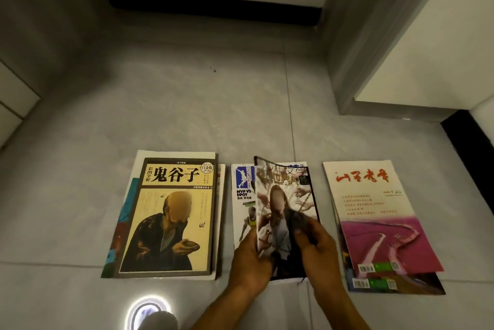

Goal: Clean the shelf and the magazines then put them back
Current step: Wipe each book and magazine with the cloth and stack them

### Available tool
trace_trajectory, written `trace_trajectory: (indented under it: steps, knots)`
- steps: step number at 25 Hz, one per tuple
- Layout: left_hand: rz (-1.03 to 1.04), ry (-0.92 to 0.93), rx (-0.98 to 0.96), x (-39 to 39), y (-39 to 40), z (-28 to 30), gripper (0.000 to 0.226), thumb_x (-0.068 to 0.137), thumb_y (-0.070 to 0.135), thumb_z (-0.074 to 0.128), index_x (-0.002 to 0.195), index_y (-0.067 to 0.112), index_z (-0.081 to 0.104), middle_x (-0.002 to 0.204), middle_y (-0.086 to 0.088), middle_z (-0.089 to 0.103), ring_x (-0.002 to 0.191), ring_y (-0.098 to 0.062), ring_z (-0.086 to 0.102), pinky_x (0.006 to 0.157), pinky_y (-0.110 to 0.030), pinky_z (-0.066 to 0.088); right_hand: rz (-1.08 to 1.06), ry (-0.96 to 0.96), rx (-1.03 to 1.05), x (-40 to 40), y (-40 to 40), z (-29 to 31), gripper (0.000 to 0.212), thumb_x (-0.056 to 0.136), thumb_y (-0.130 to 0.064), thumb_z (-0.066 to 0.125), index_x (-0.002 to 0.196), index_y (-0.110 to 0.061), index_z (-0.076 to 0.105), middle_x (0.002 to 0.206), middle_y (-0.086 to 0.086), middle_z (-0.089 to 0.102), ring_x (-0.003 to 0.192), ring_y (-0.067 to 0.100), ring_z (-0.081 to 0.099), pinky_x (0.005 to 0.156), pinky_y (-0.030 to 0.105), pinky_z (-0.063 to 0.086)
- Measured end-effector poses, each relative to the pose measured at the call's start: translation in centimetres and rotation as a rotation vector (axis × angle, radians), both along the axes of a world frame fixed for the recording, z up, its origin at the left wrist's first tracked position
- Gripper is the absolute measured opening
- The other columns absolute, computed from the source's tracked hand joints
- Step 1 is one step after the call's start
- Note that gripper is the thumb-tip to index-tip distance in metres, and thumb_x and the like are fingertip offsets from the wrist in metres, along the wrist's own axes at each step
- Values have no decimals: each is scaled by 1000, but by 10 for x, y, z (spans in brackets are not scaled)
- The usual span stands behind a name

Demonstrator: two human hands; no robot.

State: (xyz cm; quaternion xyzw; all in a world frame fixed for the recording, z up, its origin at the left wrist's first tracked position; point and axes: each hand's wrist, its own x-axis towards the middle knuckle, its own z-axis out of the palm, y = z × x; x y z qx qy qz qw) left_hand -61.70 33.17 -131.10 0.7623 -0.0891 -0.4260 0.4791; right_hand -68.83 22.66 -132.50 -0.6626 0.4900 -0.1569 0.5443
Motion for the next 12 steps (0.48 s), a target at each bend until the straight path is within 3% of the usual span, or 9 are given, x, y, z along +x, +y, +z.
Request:
trace_trajectory:
  steps: [3,6,8,9,12]
  knots:
    - [10,-458,0,16,3,13,29,94,24,59,118,39,61,102,16,66,98,-5,64,83,-28,58,68,-191,-155,8,-7,44,29,97,-31,51,126,-30,52,118,-13,59,109,11,59,81,44,59]
    - [46,-745,-158,32,0,45,27,89,21,66,105,43,67,93,25,67,87,1,63,80,-15,51,196,-250,-620,22,-4,80,32,97,-35,48,126,-24,51,123,-10,57,117,5,51,96,34,48]
    - [48,-715,-275,35,-4,68,40,84,11,71,90,50,64,86,38,63,88,8,62,77,-5,47,379,-141,-960,29,-12,85,34,96,-32,41,127,-21,51,132,1,57,129,14,44,109,40,34]
    - [53,-633,-323,36,-5,75,44,83,7,72,86,50,63,84,41,62,87,12,62,73,-2,45,460,-124,-961,29,-19,87,35,96,-32,39,128,-22,51,133,1,57,131,11,42,112,38,30]
    - [112,-457,-391,38,-5,76,33,81,3,73,86,35,70,86,29,69,83,7,66,67,-4,47,632,-134,-754,19,-37,92,38,98,-38,36,132,-27,49,126,-11,54,122,-17,33,107,13,27]
